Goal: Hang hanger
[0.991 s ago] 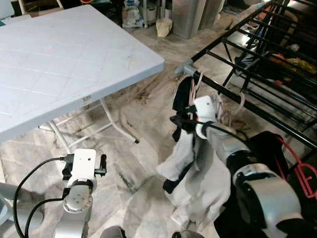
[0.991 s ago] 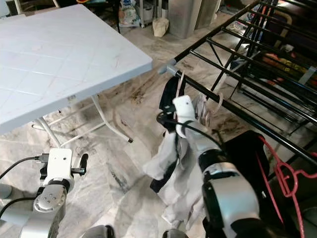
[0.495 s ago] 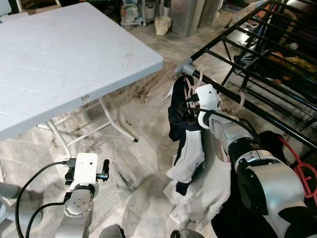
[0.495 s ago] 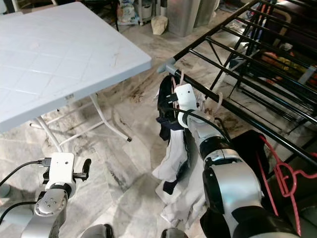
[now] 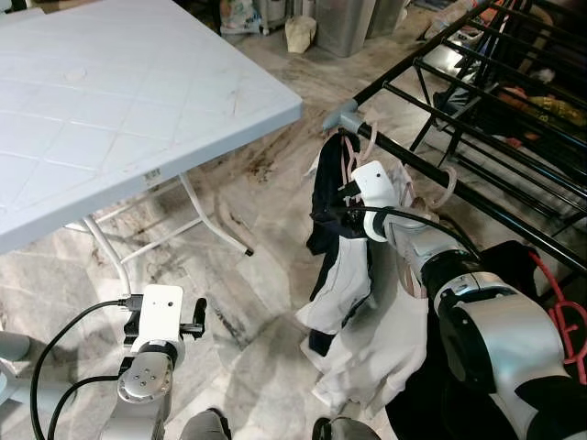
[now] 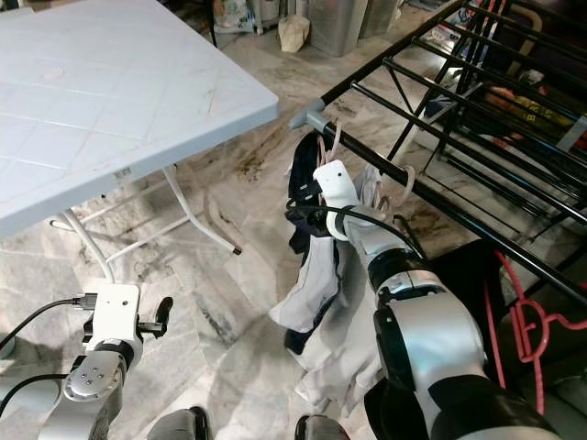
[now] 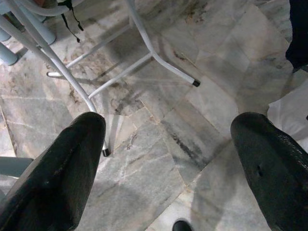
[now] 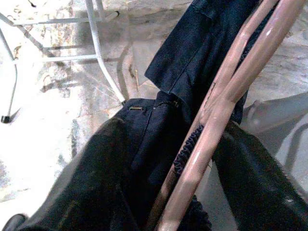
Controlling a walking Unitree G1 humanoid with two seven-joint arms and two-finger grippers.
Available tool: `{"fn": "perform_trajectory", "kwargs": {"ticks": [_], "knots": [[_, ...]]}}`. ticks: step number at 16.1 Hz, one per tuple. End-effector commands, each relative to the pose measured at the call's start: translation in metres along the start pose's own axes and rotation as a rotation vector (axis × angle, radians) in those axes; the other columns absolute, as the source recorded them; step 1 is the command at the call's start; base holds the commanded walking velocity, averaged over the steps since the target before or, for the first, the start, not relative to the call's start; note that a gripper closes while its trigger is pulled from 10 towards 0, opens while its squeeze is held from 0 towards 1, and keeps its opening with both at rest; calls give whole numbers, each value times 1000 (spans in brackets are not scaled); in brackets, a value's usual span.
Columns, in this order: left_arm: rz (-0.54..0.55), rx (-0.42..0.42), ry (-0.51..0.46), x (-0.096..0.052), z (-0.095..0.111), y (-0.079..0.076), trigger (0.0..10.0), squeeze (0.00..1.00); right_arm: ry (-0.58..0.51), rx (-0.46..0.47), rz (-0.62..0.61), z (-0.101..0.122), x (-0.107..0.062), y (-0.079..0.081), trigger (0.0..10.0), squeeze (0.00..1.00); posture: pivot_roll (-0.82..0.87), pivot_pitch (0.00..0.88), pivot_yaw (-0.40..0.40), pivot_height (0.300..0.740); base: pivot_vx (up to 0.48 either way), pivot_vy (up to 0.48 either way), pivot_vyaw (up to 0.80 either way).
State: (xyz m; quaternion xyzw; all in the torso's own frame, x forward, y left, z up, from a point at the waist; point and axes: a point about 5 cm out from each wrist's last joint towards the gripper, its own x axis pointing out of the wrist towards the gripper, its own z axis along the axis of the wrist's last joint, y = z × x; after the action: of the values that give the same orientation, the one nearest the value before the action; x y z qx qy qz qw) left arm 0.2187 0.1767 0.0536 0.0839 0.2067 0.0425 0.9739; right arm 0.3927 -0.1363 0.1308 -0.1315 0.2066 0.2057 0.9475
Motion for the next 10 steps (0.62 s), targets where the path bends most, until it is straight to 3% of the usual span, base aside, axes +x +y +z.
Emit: {"fn": "perform_trajectory", "kwargs": {"ticks": [1,4,6,10], "knots": [[-6,2,5,-2,0,0,10000,0,12,14,-14,3,-1,-5,0,0,36,159,-49,740,0,0,0],[-19,-1,8,-1,0,-1,10000,0,12,24,-32,4,-3,-9,0,0,36,157,-49,740,0,0,0],[-124,-53,-13,-3,3,-11,10000,0,5,38,-45,6,-4,-13,0,0,37,152,-48,740,0,0,0],[-244,-46,-86,-8,14,-22,10000,0,11,27,-37,6,-4,-14,0,0,42,138,-48,740,0,0,0]]}}
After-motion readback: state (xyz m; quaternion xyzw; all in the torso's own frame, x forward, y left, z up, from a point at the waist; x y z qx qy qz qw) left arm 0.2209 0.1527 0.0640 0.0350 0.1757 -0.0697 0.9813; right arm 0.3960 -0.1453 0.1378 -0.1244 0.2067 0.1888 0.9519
